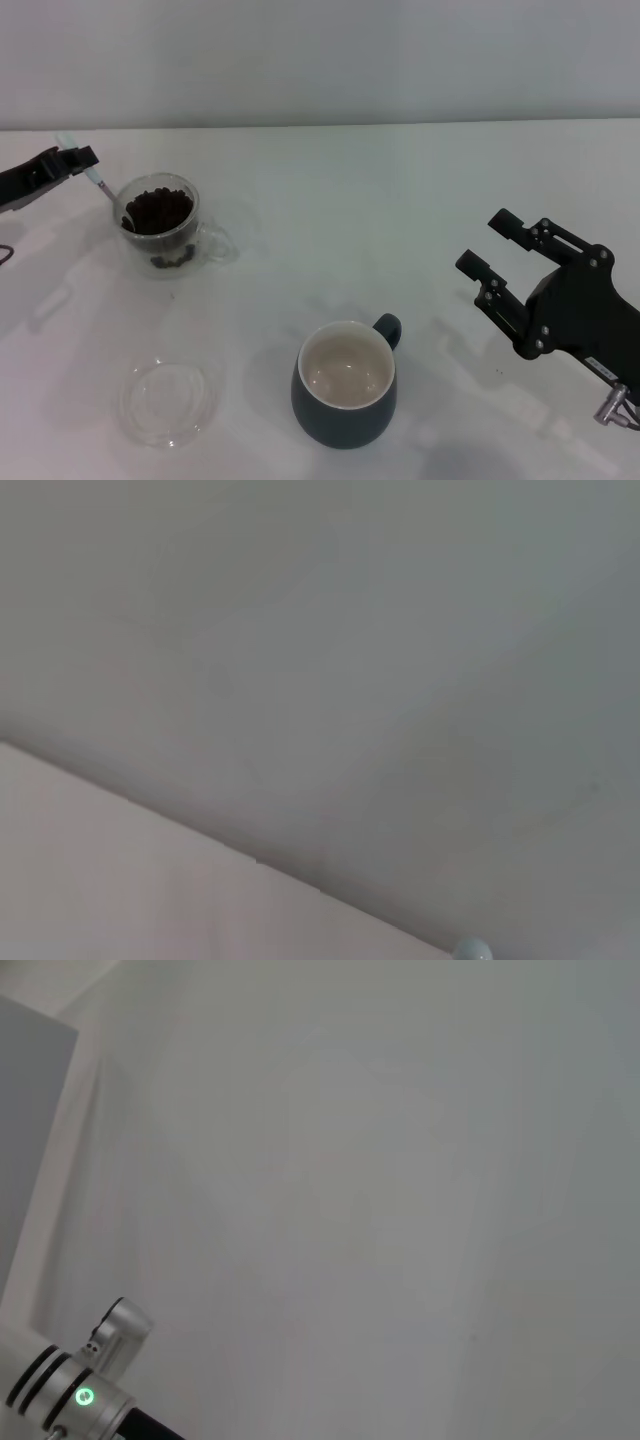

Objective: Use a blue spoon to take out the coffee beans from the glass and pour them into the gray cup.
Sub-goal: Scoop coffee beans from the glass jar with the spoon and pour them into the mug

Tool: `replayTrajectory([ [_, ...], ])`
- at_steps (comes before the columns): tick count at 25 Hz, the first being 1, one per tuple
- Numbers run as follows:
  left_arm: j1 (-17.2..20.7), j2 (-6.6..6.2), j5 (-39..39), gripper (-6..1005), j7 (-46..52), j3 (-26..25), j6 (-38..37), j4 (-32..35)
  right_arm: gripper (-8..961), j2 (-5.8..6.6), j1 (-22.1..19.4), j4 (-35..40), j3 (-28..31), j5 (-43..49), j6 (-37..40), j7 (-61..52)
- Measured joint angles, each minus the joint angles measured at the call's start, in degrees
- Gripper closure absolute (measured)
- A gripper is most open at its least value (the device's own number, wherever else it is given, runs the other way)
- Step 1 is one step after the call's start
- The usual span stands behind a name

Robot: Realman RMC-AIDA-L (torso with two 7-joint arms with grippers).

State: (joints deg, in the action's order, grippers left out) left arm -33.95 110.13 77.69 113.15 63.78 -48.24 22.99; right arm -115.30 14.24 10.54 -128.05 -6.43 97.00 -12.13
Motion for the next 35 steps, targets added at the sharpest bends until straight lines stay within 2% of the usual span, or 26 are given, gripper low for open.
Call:
replayTrajectory([
  [5,0.2,-0.14,-0.6,879,1.2,-4.1,-3.2,-2.9,471,0.00,0.3,0.0,0.0,0.0,-0.7,0.0],
  [15,2.8,0.45,-2.9,877,3.9,-7.1,-5.8,-4.1,471,0.15,1.2,0.0,0.1,-0.8,-2.2,0.0],
  [21,4.6,0.56,-4.1,877,4.1,-11.2,-8.6,-4.7,470,0.18,1.9,-0.4,0.8,-0.8,-2.3,0.0],
  [35,6.0,0.33,-7.3,878,4.0,-14.0,-14.0,-5.5,470,0.17,2.8,-0.3,1.0,-0.8,-3.8,0.0],
])
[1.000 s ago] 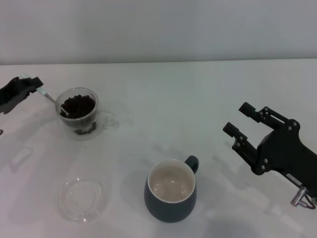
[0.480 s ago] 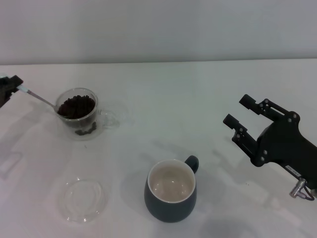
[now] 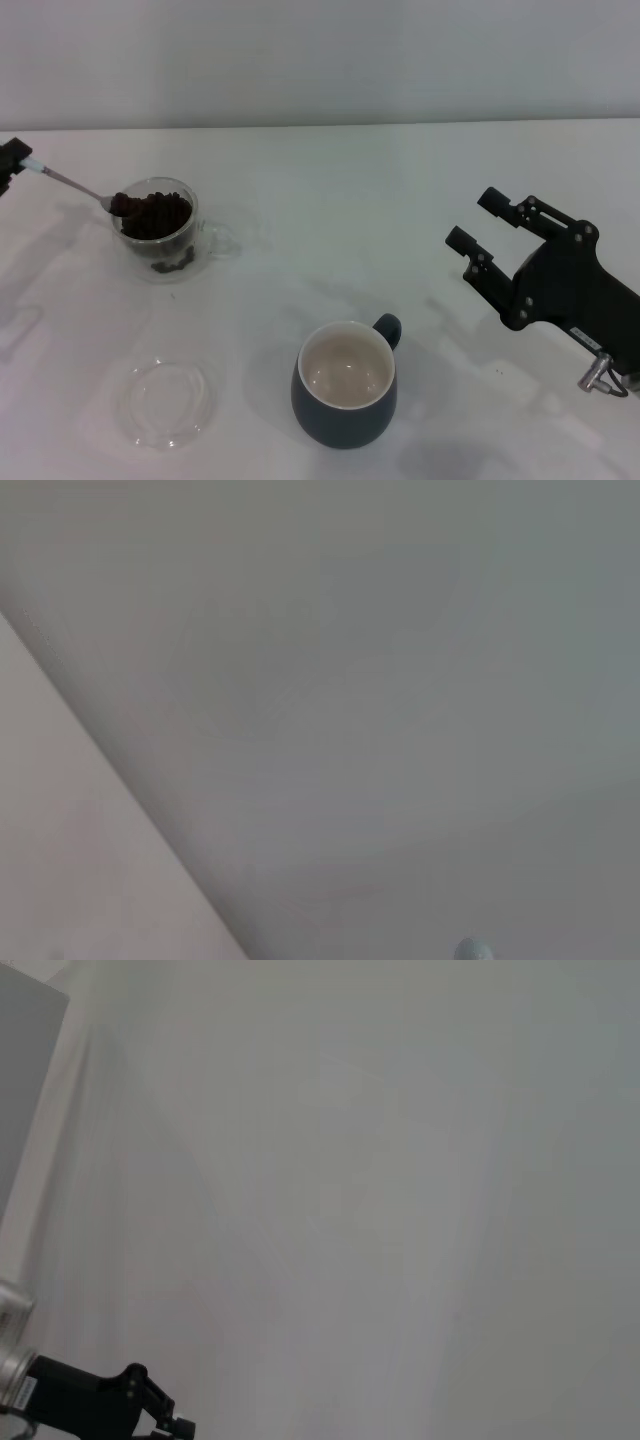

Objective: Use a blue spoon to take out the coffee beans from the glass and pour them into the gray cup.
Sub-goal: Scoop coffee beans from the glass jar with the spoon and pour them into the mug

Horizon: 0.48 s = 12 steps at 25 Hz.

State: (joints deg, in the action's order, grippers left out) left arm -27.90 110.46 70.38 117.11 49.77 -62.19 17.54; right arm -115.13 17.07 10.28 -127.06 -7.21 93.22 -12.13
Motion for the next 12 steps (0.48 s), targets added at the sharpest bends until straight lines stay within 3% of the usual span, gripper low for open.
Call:
replayTrajectory([
  [12,-0.9,-0.55,0.9,879,-1.1,0.4,-4.6,0.6,470,-0.09,0.1,0.8,7.3,0.0,-0.8,0.0],
])
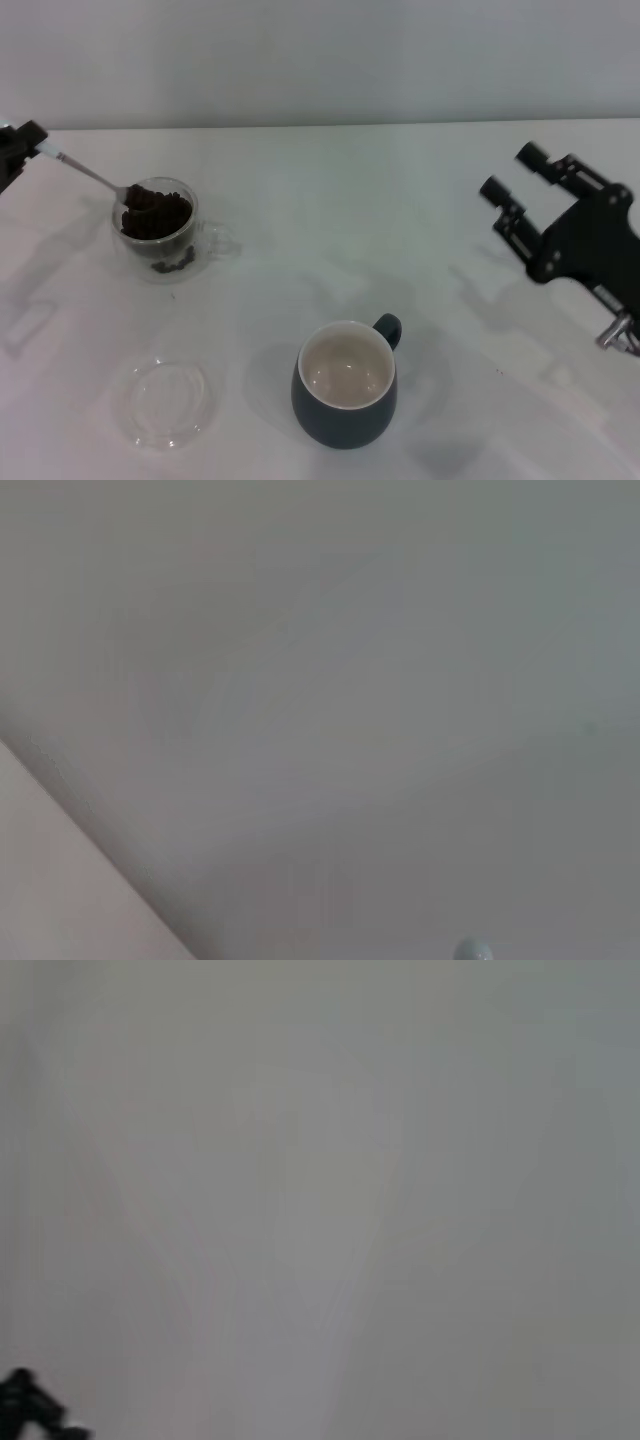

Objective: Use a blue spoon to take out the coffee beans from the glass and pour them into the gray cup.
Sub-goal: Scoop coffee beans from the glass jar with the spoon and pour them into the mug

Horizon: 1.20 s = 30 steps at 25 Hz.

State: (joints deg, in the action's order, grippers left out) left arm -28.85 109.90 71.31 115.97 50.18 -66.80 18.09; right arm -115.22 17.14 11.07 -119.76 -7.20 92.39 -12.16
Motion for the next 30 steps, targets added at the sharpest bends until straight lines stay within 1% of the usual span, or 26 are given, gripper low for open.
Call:
replayTrajectory([
  [4,-0.4,-0.05,0.9,878,0.0,0.2,-1.8,0.0,470,0.01,0.0,-0.1,3.9,0.0,-0.3,0.5],
  [6,-0.5,-0.02,1.4,878,0.4,0.2,-3.0,0.0,470,0.04,0.0,-0.2,7.2,0.0,-0.5,0.5],
  [7,-0.6,0.02,1.5,878,0.4,0.2,-3.3,-0.1,470,0.04,0.0,-0.2,7.2,0.0,-0.5,0.5],
  [10,-1.0,0.30,1.8,877,0.6,0.4,-4.9,-0.4,470,-0.02,0.2,-0.1,11.2,0.0,-2.3,0.6],
  [16,-2.2,0.72,1.9,878,1.4,3.7,-7.2,-0.4,471,-0.01,1.1,-0.1,12.9,0.0,-3.3,0.8],
  [20,-3.5,0.80,1.9,878,1.4,6.8,-8.5,-0.5,471,0.00,1.6,-0.1,14.1,0.0,-3.8,1.6],
  [30,-6.4,1.47,2.0,877,1.1,14.2,-11.6,-0.2,471,0.00,2.0,-0.2,14.4,0.0,-4.1,1.7],
])
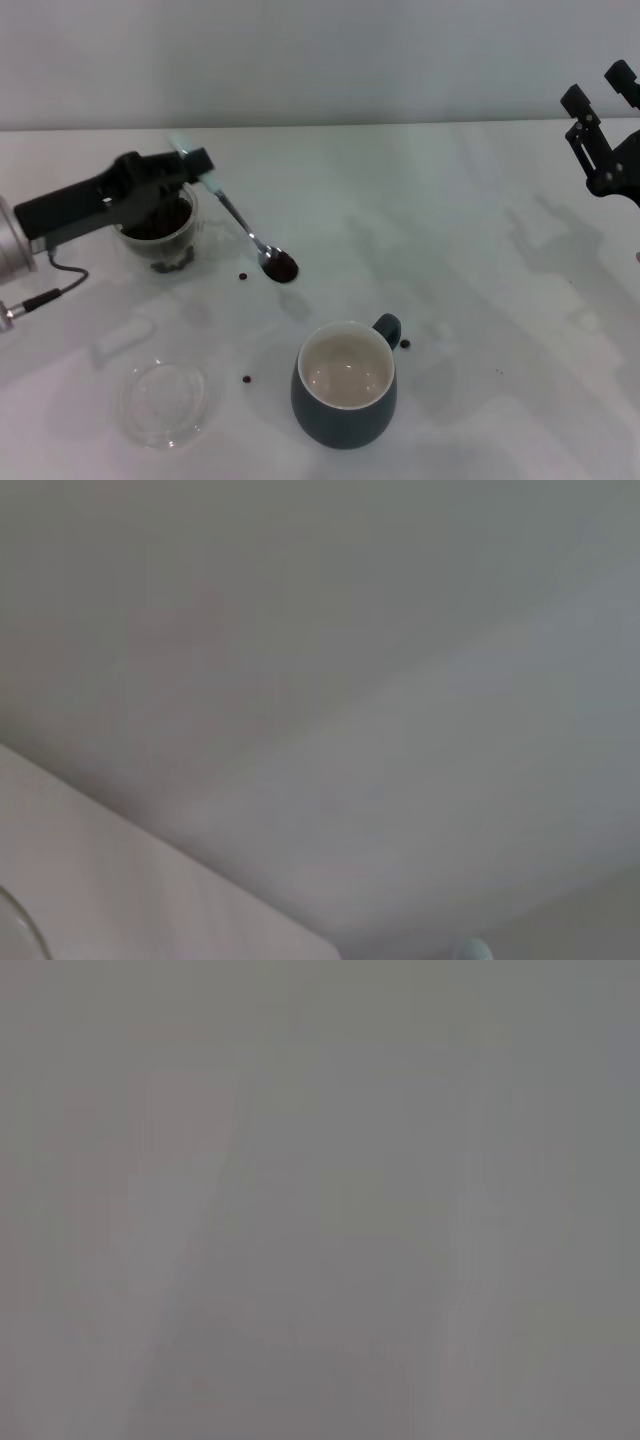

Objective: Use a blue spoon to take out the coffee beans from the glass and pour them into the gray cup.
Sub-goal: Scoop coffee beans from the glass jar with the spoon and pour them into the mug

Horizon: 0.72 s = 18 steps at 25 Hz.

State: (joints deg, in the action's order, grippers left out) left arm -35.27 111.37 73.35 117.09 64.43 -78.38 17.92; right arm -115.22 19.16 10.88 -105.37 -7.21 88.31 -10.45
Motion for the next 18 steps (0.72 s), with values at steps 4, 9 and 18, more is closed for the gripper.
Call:
replayTrajectory([
  [4,-0.4,0.09,0.5,877,-0.4,0.8,-0.9,0.1,471,0.00,-0.3,-0.1,0.0,0.0,0.0,-0.2],
  [9,-0.7,0.53,2.7,878,-0.8,0.9,-1.7,0.2,471,0.00,-0.5,-0.1,-0.2,0.0,0.0,-0.3],
  [18,-3.3,2.01,8.5,879,-3.4,0.9,-1.8,0.3,471,0.00,-0.5,-0.2,-0.4,0.3,0.0,-0.3],
])
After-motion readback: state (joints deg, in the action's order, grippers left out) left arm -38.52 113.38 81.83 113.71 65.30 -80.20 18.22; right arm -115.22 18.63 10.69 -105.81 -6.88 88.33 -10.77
